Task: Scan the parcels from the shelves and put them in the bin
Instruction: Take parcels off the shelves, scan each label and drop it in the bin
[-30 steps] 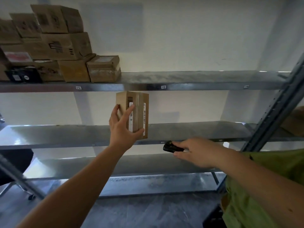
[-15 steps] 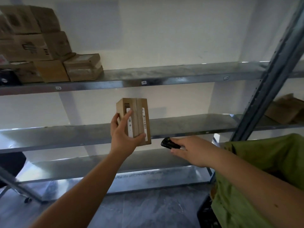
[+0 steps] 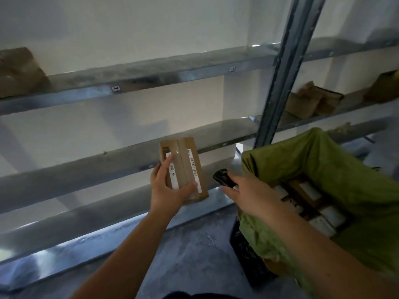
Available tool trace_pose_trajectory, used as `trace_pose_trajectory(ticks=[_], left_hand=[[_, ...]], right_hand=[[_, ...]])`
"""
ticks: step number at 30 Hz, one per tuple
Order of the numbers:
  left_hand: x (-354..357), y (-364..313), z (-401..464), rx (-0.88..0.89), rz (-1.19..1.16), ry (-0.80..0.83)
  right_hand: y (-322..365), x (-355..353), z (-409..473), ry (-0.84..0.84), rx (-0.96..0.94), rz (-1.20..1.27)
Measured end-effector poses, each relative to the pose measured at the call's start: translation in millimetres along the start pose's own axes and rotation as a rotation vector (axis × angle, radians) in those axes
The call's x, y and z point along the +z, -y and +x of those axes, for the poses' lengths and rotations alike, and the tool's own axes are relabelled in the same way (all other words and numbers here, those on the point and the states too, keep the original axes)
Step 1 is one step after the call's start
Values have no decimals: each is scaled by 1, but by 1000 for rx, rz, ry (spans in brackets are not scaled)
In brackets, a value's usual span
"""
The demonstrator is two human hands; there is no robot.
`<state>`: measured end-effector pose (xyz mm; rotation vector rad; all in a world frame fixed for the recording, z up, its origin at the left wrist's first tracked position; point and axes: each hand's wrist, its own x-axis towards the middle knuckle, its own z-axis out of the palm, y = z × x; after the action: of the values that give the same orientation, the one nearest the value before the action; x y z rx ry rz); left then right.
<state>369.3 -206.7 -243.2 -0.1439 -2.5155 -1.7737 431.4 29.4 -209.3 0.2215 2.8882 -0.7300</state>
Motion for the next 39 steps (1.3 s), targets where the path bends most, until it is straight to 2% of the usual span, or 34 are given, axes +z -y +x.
trace_pose_trajectory(ticks=[5, 8, 19, 23, 30, 39], left_hand=[[19, 6, 11, 9, -60, 143], [23, 15, 20, 1, -71, 289], [39, 6, 24, 141, -187, 772], [45, 11, 26, 109, -228, 881], [70, 1, 26, 170, -210, 1023], [149, -32, 35, 70, -241, 1157]], right_hand=[[-20, 7, -22, -92, 174, -82], [-30, 23, -42, -119, 330, -87], [1, 72, -85, -267, 789, 173], [14, 84, -91, -321, 879, 191], [16, 78, -106, -446, 983, 278], [-40, 57, -116, -549, 1099, 331]])
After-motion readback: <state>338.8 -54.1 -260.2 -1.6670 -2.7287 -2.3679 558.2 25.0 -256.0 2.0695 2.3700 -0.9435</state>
